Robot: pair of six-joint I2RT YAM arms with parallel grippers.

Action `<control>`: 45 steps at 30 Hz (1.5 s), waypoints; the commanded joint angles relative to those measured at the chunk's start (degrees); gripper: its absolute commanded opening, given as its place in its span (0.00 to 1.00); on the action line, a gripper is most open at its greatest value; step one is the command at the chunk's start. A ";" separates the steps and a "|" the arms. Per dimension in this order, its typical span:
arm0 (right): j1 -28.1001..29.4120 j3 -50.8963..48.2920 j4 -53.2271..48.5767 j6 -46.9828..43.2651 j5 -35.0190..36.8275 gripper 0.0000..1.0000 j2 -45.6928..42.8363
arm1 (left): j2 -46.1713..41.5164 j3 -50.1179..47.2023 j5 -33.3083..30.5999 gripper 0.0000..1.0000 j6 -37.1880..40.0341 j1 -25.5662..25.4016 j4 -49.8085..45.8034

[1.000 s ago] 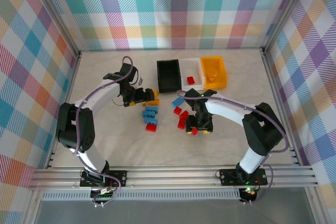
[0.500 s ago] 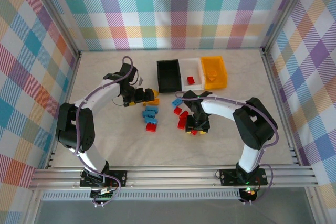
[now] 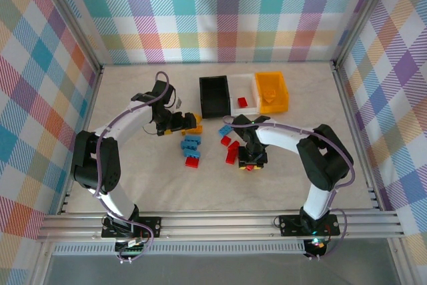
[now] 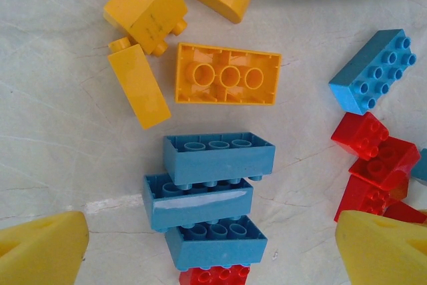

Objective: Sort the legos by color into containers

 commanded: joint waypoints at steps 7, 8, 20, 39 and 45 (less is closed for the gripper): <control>0.01 3.61 -6.66 -0.44 3.98 0.34 -5.02 | -0.49 -1.31 1.11 0.96 1.45 -0.24 -1.01; -0.11 4.66 -7.38 -0.88 4.31 0.34 -5.06 | -0.54 -1.20 1.07 0.96 1.47 -0.23 -1.10; -7.29 21.74 -8.86 -10.07 6.19 0.34 -0.14 | -2.73 -2.34 0.71 0.96 1.13 -0.23 -1.10; -16.58 75.22 -16.83 -16.47 3.61 0.34 37.17 | -3.42 -4.09 0.89 0.97 -0.29 -0.24 -1.77; -17.63 79.84 -16.86 -15.92 2.67 0.37 41.50 | -2.86 -3.37 0.51 0.97 -0.46 -0.24 -2.58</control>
